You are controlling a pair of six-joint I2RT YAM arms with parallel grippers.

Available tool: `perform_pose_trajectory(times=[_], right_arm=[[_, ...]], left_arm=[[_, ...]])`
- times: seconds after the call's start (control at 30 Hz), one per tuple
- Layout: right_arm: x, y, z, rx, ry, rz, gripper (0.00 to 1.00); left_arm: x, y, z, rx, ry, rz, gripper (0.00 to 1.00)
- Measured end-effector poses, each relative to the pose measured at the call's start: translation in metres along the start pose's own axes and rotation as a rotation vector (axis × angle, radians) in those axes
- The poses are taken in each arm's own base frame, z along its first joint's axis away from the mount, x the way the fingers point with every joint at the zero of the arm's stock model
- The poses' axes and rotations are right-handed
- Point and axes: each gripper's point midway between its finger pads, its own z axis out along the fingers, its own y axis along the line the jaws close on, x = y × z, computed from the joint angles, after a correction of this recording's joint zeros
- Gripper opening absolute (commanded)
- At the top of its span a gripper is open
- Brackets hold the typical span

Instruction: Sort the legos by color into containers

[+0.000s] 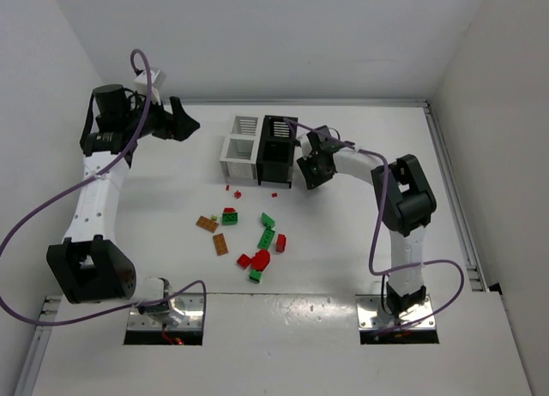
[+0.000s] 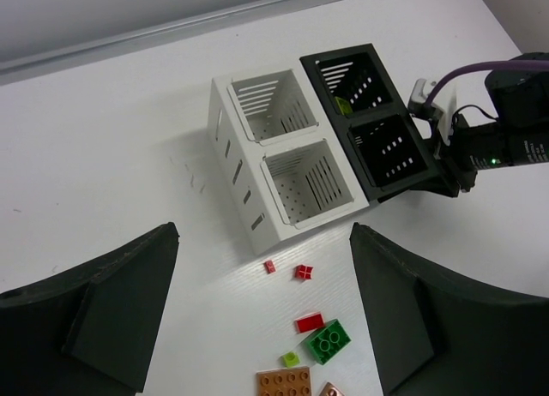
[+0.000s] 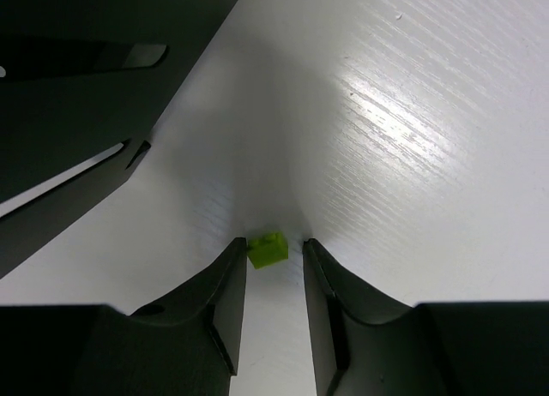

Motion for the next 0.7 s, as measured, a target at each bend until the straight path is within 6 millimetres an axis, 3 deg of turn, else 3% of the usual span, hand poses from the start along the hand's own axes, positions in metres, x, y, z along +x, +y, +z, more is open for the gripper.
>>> perform_pose_trajectory(times=[0.3, 0.47, 0.6, 0.7], right_arm=[[-0.002, -0.001, 0.001, -0.001, 0.002, 0.008, 0.04], [0.0, -0.001, 0.0, -0.001, -0.007, 0.011, 0.01], [0.018, 0.001, -0.011, -0.006, 0.011, 0.01, 0.0], [0.047, 0.006, -0.027, -0.023, 0.063, 0.004, 0.0]], left_arm=[[0.006, 0.006, -0.002, -0.012, 0.014, 0.013, 0.88], [0.021, 0.019, -0.008, -0.034, 0.05, 0.024, 0.88], [0.057, 0.029, -0.016, -0.045, 0.139, 0.061, 0.83], [0.106, 0.029, -0.025, -0.021, 0.254, 0.106, 0.77]])
